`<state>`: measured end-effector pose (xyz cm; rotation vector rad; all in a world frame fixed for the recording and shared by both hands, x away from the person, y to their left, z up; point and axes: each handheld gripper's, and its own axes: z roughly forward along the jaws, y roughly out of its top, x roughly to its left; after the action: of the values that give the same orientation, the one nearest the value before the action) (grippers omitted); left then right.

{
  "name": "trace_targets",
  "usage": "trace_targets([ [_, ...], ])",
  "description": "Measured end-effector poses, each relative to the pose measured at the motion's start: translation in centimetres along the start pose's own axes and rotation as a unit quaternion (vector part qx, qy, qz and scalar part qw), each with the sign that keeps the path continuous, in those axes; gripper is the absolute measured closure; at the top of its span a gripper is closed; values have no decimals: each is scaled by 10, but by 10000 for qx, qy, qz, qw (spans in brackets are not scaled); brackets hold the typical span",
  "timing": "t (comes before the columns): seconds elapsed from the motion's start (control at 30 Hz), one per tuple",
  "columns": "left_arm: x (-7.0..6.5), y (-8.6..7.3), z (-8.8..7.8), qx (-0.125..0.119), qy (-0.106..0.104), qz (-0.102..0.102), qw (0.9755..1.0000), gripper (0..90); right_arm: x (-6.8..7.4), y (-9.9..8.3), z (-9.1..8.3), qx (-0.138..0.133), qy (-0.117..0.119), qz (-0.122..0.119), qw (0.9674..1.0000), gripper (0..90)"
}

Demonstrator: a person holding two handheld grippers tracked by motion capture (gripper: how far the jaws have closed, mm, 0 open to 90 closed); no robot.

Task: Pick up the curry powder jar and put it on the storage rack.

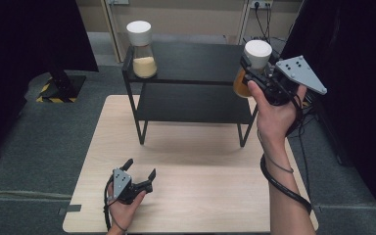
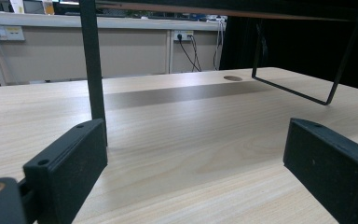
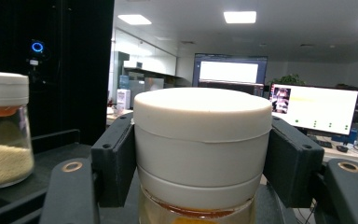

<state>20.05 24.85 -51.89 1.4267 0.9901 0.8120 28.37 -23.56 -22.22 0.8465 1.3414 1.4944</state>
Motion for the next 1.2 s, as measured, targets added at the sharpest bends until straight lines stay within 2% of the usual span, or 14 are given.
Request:
trace_targets([
  [0.33,0,0,0,9,-1,2,10000,58,0,2,19,-49,-145,4,9999,339],
  [0.57,1,0,0,-5,-12,14,10000,58,1,3,34,36,-244,38,9997,339],
  [0.9,1,0,0,-10,-24,23,10000,58,1,4,57,195,-446,-44,9988,339],
  [1.2,1,0,0,-10,-40,39,10000,58,-1,4,72,280,-546,45,9981,339],
])
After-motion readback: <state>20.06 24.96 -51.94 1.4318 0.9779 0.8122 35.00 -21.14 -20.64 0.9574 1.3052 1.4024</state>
